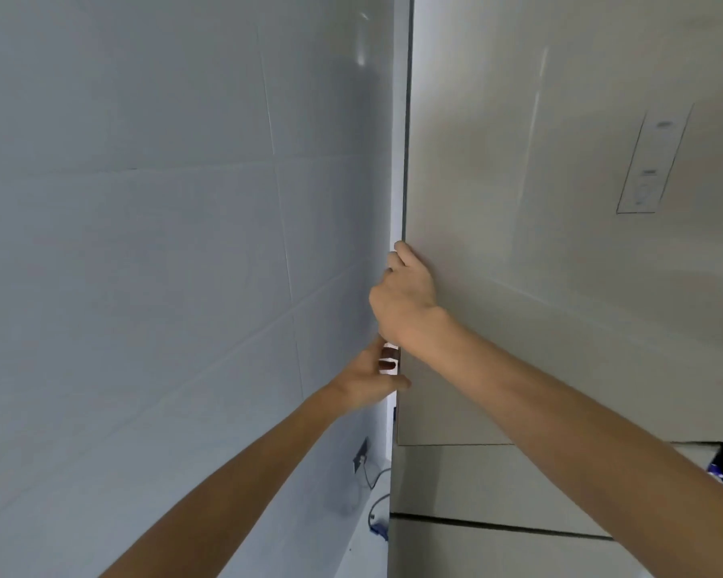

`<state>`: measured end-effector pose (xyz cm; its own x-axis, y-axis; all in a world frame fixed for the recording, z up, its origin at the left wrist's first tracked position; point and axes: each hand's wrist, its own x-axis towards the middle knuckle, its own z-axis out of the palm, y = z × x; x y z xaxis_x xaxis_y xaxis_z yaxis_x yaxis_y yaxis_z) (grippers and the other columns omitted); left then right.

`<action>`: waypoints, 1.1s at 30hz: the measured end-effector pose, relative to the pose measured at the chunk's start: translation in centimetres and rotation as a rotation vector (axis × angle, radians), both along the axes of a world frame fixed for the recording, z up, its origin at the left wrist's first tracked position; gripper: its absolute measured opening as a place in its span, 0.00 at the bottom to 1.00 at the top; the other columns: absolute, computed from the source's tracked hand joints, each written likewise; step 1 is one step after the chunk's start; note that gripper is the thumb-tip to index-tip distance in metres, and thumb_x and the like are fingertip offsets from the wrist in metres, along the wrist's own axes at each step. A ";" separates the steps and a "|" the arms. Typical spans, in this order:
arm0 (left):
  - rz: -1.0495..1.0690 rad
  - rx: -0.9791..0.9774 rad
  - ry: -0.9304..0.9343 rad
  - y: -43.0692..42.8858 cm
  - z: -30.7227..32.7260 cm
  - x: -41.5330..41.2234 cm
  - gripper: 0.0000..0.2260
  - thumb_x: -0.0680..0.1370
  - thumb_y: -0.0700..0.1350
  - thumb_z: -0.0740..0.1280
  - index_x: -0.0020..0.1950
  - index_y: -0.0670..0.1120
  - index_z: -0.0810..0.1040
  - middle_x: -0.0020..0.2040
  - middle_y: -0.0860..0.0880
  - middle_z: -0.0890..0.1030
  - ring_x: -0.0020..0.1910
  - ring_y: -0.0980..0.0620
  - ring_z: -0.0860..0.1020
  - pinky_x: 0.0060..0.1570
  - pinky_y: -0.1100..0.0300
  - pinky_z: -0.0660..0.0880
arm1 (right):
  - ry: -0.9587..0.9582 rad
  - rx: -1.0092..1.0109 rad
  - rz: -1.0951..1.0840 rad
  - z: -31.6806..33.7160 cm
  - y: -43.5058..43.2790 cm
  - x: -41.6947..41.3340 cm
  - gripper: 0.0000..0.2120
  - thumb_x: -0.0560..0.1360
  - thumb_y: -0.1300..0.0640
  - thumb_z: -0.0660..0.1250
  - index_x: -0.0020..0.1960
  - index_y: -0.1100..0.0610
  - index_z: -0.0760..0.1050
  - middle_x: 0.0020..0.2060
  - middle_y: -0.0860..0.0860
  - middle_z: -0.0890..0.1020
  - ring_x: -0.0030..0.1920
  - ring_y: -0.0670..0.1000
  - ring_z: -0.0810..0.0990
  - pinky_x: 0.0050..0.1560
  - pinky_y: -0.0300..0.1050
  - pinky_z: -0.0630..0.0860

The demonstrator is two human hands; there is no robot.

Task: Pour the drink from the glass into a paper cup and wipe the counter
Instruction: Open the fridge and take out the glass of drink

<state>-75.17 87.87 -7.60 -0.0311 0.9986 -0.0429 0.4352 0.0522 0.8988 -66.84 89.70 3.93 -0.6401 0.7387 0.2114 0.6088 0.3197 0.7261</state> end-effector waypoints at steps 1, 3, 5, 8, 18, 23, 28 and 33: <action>-0.023 -0.008 -0.020 -1.0 0.1 -0.1 0.23 0.74 0.35 0.71 0.67 0.45 0.69 0.56 0.47 0.75 0.49 0.55 0.76 0.42 0.77 0.75 | 0.007 0.003 -0.026 0.1 -0.9 -0.1 0.17 0.79 0.53 0.54 0.65 0.50 0.74 0.66 0.48 0.76 0.71 0.53 0.62 0.74 0.44 0.46; -0.063 -0.031 -0.029 -2.8 0.1 -0.2 0.27 0.68 0.44 0.75 0.65 0.45 0.73 0.58 0.46 0.81 0.53 0.52 0.81 0.56 0.63 0.79 | 0.080 -0.049 -0.076 0.1 -2.9 -0.6 0.15 0.78 0.55 0.57 0.62 0.50 0.75 0.61 0.48 0.79 0.69 0.53 0.66 0.71 0.45 0.52; -0.119 -0.048 -0.039 -4.8 0.2 -0.1 0.27 0.66 0.47 0.75 0.65 0.44 0.76 0.60 0.44 0.81 0.59 0.50 0.81 0.59 0.55 0.79 | 0.231 -0.181 -0.111 -0.1 -4.9 -1.1 0.13 0.76 0.58 0.61 0.59 0.51 0.77 0.58 0.49 0.81 0.64 0.53 0.73 0.68 0.49 0.58; -0.252 -0.087 -0.043 -7.7 -0.1 0.3 0.18 0.76 0.40 0.72 0.66 0.42 0.77 0.61 0.42 0.82 0.62 0.49 0.80 0.60 0.55 0.78 | 0.366 -0.283 -0.126 -0.6 -7.3 -1.6 0.12 0.75 0.59 0.63 0.58 0.52 0.76 0.55 0.50 0.81 0.57 0.53 0.79 0.53 0.47 0.64; -0.266 -0.034 0.400 -10.8 -0.5 -2.1 0.13 0.79 0.43 0.68 0.64 0.46 0.79 0.60 0.46 0.80 0.54 0.51 0.78 0.52 0.65 0.72 | 0.536 -0.501 -0.251 0.4 -8.2 2.6 0.06 0.74 0.62 0.62 0.38 0.57 0.71 0.39 0.51 0.75 0.42 0.56 0.76 0.35 0.40 0.69; -0.212 0.016 0.563 -9.3 2.1 -3.7 0.14 0.79 0.43 0.66 0.65 0.45 0.78 0.61 0.47 0.79 0.59 0.49 0.77 0.60 0.59 0.74 | 0.589 -0.596 -0.294 -0.1 -6.8 5.5 0.11 0.77 0.58 0.62 0.54 0.60 0.79 0.50 0.55 0.81 0.50 0.57 0.80 0.52 0.49 0.78; -0.183 0.021 0.721 -5.7 4.5 -2.7 0.15 0.79 0.41 0.65 0.66 0.43 0.77 0.64 0.46 0.78 0.62 0.45 0.77 0.61 0.55 0.74 | 0.630 -0.629 -0.367 -0.2 -4.3 7.8 0.12 0.78 0.57 0.61 0.57 0.61 0.77 0.55 0.56 0.80 0.50 0.57 0.79 0.51 0.48 0.76; -0.205 0.102 0.756 -2.0 6.9 0.4 0.16 0.80 0.45 0.64 0.68 0.46 0.75 0.65 0.47 0.76 0.63 0.45 0.76 0.63 0.53 0.74 | 0.678 -0.679 -0.437 0.5 -0.6 10.0 0.10 0.75 0.54 0.65 0.50 0.61 0.78 0.44 0.54 0.83 0.42 0.53 0.83 0.50 0.49 0.80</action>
<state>-74.78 85.90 -0.71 0.1698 0.9854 0.0087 0.9220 -0.1619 0.3518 -56.86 89.12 4.45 -0.1921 0.9741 -0.1190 0.9808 0.1862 -0.0585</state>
